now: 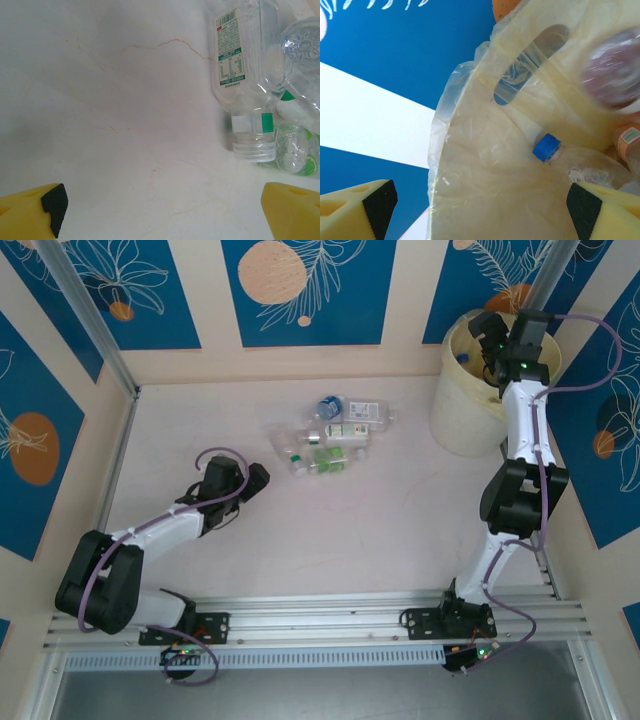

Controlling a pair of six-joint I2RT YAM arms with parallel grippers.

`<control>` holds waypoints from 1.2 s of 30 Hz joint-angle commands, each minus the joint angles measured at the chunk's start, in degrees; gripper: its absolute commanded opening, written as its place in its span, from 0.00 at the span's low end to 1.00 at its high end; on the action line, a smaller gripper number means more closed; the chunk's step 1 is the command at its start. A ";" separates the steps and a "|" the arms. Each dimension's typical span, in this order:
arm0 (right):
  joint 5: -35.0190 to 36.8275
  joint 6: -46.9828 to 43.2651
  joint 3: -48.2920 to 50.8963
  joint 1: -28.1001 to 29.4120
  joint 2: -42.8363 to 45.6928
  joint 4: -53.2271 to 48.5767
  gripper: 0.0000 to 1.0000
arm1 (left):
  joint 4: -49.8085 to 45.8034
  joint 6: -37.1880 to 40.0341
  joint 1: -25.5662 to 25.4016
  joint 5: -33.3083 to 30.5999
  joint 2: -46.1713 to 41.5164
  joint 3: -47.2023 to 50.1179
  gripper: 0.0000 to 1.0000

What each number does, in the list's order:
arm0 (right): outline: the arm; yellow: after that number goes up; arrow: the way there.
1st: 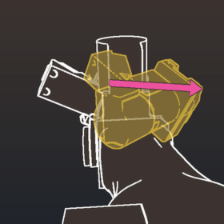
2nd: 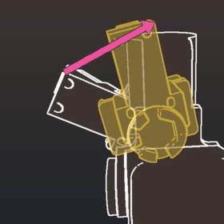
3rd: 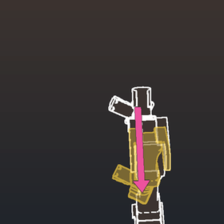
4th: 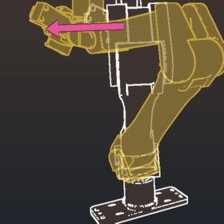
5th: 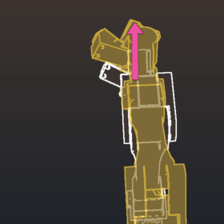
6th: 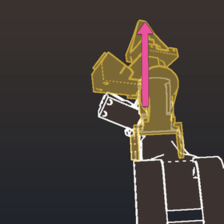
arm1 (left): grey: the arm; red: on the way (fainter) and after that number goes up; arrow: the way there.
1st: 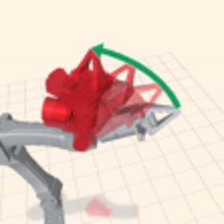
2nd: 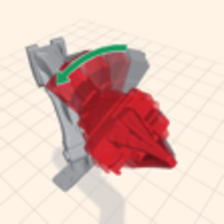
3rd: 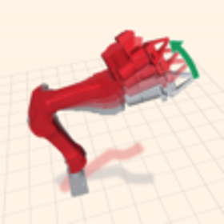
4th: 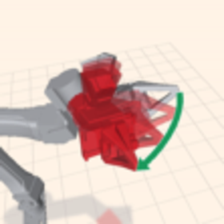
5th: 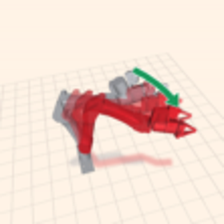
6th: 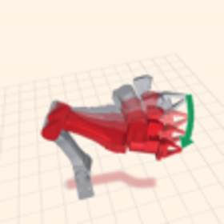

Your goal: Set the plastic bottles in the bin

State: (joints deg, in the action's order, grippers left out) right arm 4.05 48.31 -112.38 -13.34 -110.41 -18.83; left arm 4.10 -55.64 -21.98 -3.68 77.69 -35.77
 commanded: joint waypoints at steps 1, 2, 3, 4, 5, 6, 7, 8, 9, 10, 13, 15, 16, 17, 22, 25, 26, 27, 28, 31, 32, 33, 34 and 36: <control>-1.18 -1.82 2.43 0.25 5.74 2.20 0.91 | -0.58 -0.52 0.93 -0.68 0.26 -0.36 1.00; -1.70 -1.90 3.49 0.25 6.60 2.78 0.91 | -0.54 -0.41 0.96 -0.22 0.47 -0.48 1.00; -2.36 -1.99 4.46 0.18 7.41 3.39 0.91 | -0.41 -0.06 0.89 0.38 0.59 -0.70 1.00; -2.85 -2.00 5.31 0.30 8.18 3.82 0.91 | -0.33 0.44 0.90 1.12 0.83 -0.94 1.00; -3.56 -2.10 6.26 0.30 8.95 4.37 0.91 | -0.22 0.99 0.88 1.91 1.11 -1.22 1.00; -4.01 -2.25 7.11 0.40 9.51 4.73 0.91 | -0.15 1.54 0.94 2.67 1.40 -1.50 1.00; -4.37 -2.54 8.15 0.49 10.39 5.26 0.91 | -0.10 2.31 0.92 3.66 1.87 -1.99 1.00; -4.57 -2.74 9.37 0.51 11.34 5.85 0.91 | -0.27 3.06 0.90 4.61 2.32 -2.54 1.00; -4.67 -2.86 10.38 0.68 12.07 6.41 0.91 | -0.71 3.45 0.90 5.35 2.69 -3.08 1.00; -4.80 -2.92 11.66 0.60 13.01 7.11 0.91 | -1.30 3.79 0.89 5.94 3.20 -3.80 1.00; -5.18 -2.82 14.88 0.69 15.60 8.87 0.91 | -2.50 3.91 0.89 6.58 4.28 -5.28 1.00; -5.89 -2.79 16.67 0.83 17.18 9.64 0.92 | -2.35 3.88 0.85 7.06 4.64 -5.56 1.00; -6.46 -2.96 17.53 1.04 18.04 9.94 0.92 | -2.01 3.87 0.86 7.44 4.75 -5.47 1.00; -6.92 -3.36 18.33 1.27 18.90 10.19 0.92 | -1.63 3.80 0.86 7.79 4.75 -5.39 1.00; -8.83 -6.62 22.36 3.25 23.28 9.84 0.93 | -0.95 3.83 0.88 8.37 4.83 -5.36 1.00; -9.60 -7.94 26.08 4.72 26.44 9.73 1.00 | -3.05 4.52 0.23 7.01 5.02 -6.75 1.00; -9.83 -8.21 27.61 5.25 27.57 9.90 1.00 | -4.70 4.81 -0.25 5.49 5.10 -7.66 1.00; -10.07 -8.51 29.07 5.76 28.85 10.06 1.00 | -6.24 5.09 -0.72 3.97 5.19 -8.57 1.00; -10.16 -8.88 30.82 6.49 30.10 10.28 1.00 | -7.82 5.25 -1.37 2.41 5.40 -9.72 1.00; -10.38 -10.36 35.59 8.11 33.81 10.43 1.00 | -11.55 5.40 -3.04 -1.05 6.76 -13.25 1.00; -10.65 -10.96 37.11 8.54 35.03 10.42 1.00 | -12.67 5.36 -3.69 -2.10 7.54 -14.55 1.00; -11.01 -11.34 38.46 8.95 36.04 10.40 0.99 | -13.46 5.28 -4.28 -2.88 8.39 -15.69 1.00; -11.16 -11.57 39.98 9.19 37.17 10.62 1.00 | -14.36 5.05 -4.98 -3.84 9.48 -17.00 1.00; -11.56 -11.42 43.15 9.68 39.10 11.42 1.00 | -15.93 4.28 -6.14 -5.13 11.77 -19.56 1.00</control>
State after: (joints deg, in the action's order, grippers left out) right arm -6.07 38.85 -72.10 -4.16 -73.84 -8.82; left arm -6.96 -51.94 -26.52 -4.62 86.83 -52.10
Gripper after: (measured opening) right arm 0.995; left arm 0.998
